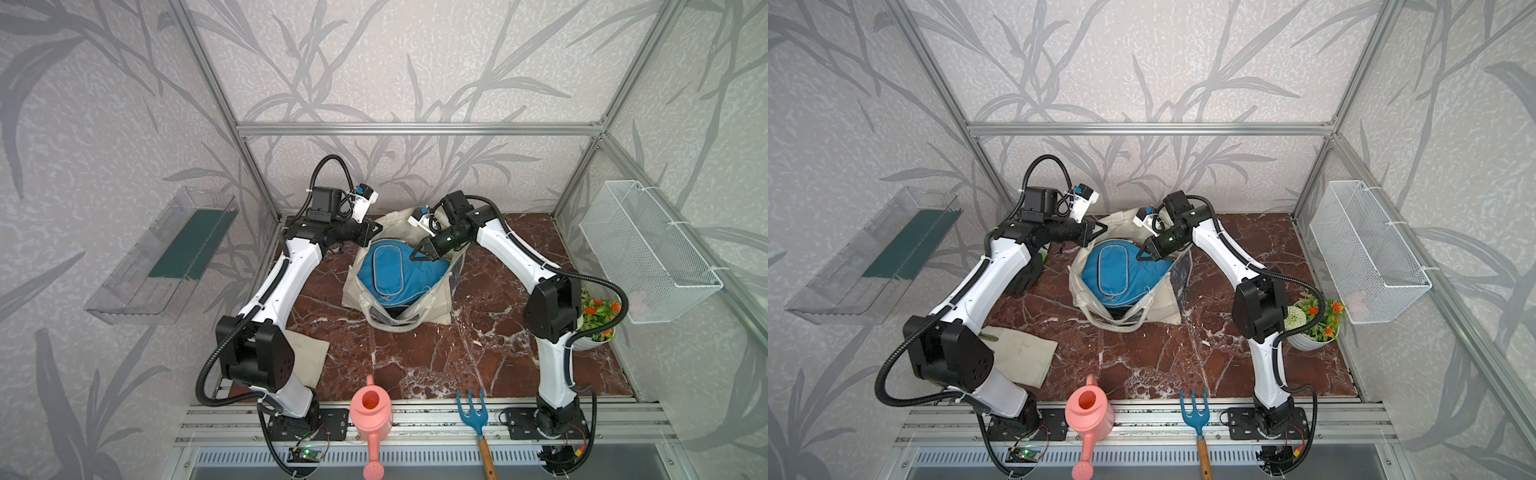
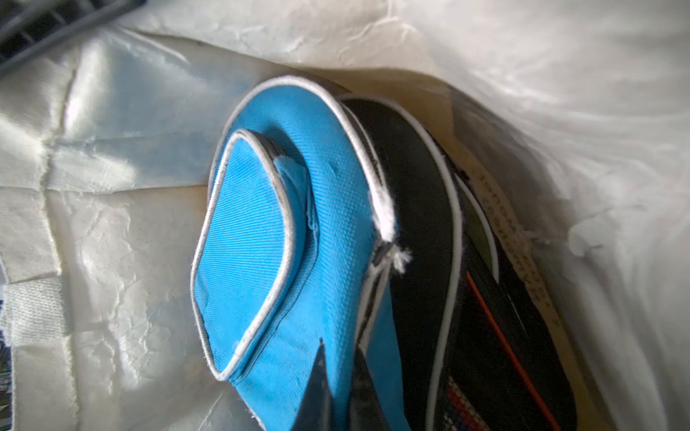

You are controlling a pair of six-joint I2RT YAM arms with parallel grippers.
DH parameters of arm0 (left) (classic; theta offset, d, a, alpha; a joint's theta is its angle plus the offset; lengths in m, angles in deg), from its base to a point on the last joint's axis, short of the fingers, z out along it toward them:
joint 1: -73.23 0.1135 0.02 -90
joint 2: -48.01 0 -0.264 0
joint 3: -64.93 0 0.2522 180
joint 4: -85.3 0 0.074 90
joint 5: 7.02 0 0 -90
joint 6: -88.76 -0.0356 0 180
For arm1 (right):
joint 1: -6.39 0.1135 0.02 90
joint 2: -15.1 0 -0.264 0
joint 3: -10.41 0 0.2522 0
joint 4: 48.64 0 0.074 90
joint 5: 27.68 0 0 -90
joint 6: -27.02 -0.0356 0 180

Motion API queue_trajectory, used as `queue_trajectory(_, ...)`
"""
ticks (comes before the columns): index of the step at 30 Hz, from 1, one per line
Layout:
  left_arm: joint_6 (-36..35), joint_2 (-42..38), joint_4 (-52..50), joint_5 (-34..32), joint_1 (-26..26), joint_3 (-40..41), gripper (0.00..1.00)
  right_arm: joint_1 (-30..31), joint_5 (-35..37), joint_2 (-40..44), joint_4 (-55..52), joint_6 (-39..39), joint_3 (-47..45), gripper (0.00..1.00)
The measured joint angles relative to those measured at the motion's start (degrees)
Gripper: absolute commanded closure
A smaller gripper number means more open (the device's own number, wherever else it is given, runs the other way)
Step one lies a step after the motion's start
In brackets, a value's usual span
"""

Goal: Remove the ping pong set from the canvas bag
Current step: Pick up the ping pong set from the canvas bag.

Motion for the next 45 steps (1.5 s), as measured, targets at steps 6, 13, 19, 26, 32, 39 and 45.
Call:
queue_trajectory(6,0.0,-0.8,-0.3,-4.6,-0.2,0.0,1.0,1.5,6.4,6.3,-0.7,-0.1,-0.7,1.0)
queue_trajectory(13,0.0,-1.8,-0.6,-11.0,-0.4,0.0,1.0,2.7,13.9,14.0,-0.8,-0.3,-1.1,1.0)
queue_trajectory(19,-0.9,-2.0,-2.9,-16.9,-0.4,-1.9,1.0,4.2,18.2,15.6,-0.5,-0.4,-1.1,1.0)
queue_trajectory(26,-1.5,-1.6,-5.7,-19.9,0.3,-4.2,1.0,4.6,21.6,15.8,-0.5,-0.6,-1.1,1.0)
queue_trajectory(32,-1.5,-1.0,-5.7,-20.5,0.6,-4.4,1.0,5.2,22.9,15.8,-0.5,-0.9,-0.4,1.0)
queue_trajectory(39,-1.6,1.4,-6.6,-21.1,1.1,-7.2,1.0,6.2,24.6,15.8,-2.1,-1.8,5.9,1.0)
queue_trajectory(45,-1.6,4.7,-8.3,-20.9,1.8,-11.1,1.0,6.2,27.9,15.8,-5.7,-2.9,17.9,1.0)
